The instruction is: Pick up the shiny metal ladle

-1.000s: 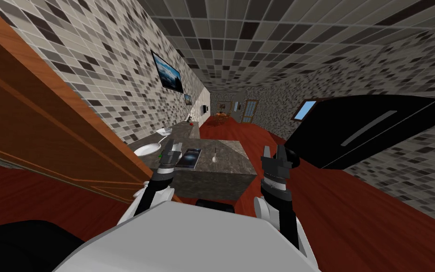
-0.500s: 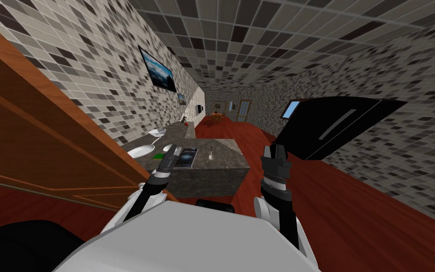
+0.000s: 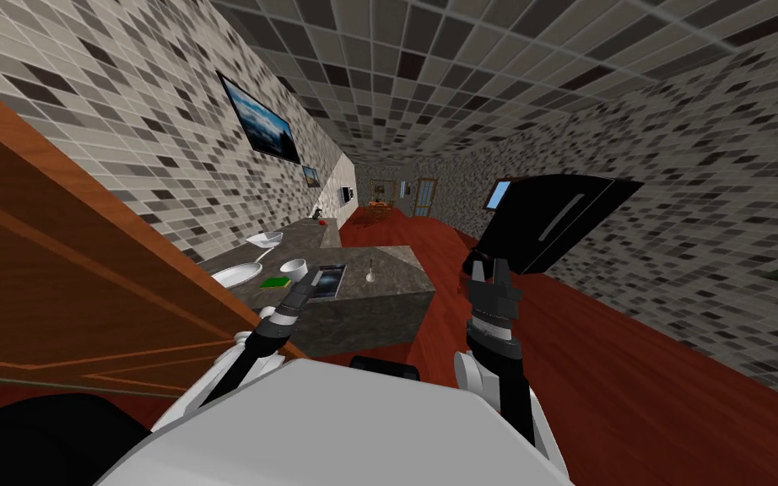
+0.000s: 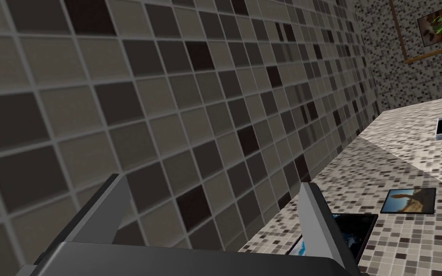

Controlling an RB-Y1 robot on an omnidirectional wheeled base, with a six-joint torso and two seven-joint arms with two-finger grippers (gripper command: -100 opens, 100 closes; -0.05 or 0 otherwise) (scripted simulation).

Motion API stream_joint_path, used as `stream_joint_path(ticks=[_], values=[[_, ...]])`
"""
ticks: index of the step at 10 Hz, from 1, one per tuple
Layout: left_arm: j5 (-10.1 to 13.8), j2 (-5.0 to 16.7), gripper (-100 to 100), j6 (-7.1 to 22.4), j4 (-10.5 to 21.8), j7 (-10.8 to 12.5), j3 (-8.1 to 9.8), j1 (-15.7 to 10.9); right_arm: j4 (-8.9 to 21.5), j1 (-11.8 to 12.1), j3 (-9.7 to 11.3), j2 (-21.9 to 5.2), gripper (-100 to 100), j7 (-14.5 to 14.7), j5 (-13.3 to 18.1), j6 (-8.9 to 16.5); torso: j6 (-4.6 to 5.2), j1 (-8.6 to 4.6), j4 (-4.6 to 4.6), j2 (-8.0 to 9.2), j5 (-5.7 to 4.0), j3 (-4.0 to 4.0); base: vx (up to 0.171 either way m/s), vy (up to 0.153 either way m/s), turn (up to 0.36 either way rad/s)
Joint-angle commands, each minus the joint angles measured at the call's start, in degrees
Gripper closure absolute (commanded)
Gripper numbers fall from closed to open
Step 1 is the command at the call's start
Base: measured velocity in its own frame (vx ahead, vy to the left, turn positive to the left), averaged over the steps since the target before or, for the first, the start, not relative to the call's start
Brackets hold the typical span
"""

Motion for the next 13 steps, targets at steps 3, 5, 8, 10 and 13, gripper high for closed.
stream_joint_path(ticks=[3, 5, 8, 10, 13], values=[[-0.3, 6.2, -100, -1.9, 4.5, -2.8, 1.47, 2.8, 0.0, 0.0, 0.0, 0.0, 0, 0.0, 0.0, 0.0, 0.01, 0.01, 0.0, 0.0, 0.0, 0.0, -0.062, -0.023, -0.223], [-0.5, 9.6, -100, -2.9, 6.7, -4.3, 2.15, 4.4, 0.0, 0.0, 0.0, 0.0, 0, 0.0, 0.0, 0.0, -0.01, 0.01, 0.0, 0.01, 0.0, 0.0, -0.062, -0.032, -0.233], [-0.6, 15.0, -100, -3.8, 9.0, -5.9, 2.81, 6.1, 0.0, 0.0, 0.0, 0.0, 0, 0.0, 0.0, 0.0, 0.03, -0.05, 0.01, 0.04, -0.02, 0.02, -0.058, -0.034, -0.177], [-0.6, 18.5, -100, -4.7, 11.4, -7.7, 3.43, 7.9, 0.0, 0.0, 0.0, 0.0, 0, 0.0, 0.0, 0.0, 0.03, -0.01, -0.01, -0.05, -0.01, -0.03, -0.04, -0.031, -0.235], [-0.7, 23.1, -100, -5.6, 13.8, -9.6, 4.01, 9.7, 0.0, 0.0, 0.0, 0.0, 0, 0.0, 0.0, 0.0, 0.03, 0.01, -0.02, -0.1, 0.0, -0.06, -0.031, -0.024, -0.161]])
